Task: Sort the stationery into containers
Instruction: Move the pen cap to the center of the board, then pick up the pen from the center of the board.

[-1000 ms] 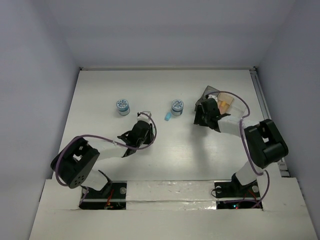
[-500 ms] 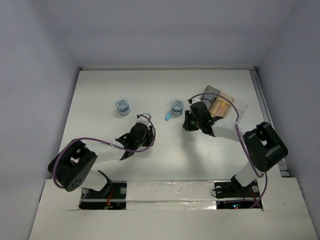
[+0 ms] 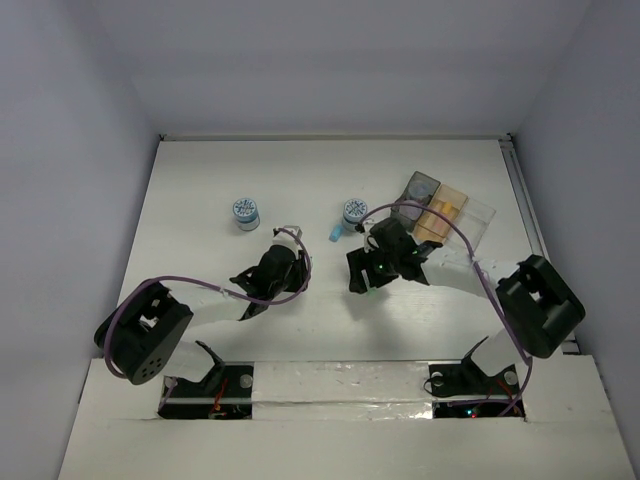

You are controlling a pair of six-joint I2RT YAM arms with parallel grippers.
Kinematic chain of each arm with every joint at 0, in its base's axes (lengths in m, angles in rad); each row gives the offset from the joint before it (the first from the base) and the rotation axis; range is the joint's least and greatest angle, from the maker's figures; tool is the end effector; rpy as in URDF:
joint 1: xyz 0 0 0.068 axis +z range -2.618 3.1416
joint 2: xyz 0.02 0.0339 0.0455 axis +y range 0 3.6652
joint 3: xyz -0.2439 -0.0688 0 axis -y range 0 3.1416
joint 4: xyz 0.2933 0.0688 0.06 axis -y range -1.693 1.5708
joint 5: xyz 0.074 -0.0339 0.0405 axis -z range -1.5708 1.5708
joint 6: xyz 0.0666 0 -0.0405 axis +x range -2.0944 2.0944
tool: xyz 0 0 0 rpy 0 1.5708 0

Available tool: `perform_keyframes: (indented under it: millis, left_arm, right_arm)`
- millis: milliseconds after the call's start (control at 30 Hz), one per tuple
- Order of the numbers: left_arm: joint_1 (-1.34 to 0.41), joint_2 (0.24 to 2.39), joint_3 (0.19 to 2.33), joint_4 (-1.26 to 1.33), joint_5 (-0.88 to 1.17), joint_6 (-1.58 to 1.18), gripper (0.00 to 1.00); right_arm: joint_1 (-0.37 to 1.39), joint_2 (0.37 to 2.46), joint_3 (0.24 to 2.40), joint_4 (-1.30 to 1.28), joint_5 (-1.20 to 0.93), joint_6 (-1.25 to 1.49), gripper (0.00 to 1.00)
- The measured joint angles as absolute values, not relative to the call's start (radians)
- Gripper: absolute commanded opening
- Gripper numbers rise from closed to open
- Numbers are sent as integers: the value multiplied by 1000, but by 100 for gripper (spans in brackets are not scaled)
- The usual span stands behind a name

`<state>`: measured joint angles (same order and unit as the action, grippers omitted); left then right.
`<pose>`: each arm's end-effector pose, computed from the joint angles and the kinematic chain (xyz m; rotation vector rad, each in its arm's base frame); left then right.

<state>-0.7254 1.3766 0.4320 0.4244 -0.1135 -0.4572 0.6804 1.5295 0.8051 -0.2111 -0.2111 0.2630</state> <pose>0.2408 -0.2034 0.0807 0.2165 2.1327 -0.5912 0.2648 0.2322 0.0958 -0.6267 2.5223 0.6332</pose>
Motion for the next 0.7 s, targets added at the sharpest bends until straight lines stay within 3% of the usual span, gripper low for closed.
perform_keyframes:
  millis: [100,267,433,500,600,700]
  left_arm:
    - [-725,1377,432,424,-114,-458,0]
    - [-725,1375,432,425,-113,-457,0]
    - [-725,1375,432,430,-112,-457,0]
    - [-725,1375,432,431,-110,-457,0]
    - [-725,1375,432,432,-106,-457,0]
    - [-725,1369,432,434,-105,-457,0]
  right_arm:
    - [682,1512,805,-240,-190,263,80]
    - [733,1385,804,-254,-166,308,67]
    - [818,1327,745,-213,-166,398,39]
    - [822,1328,699,-213,-165,441,35]
    - [821,1330,626,-222,-156,506,37]
    - [819,1330,596,-234,-123,557,58]
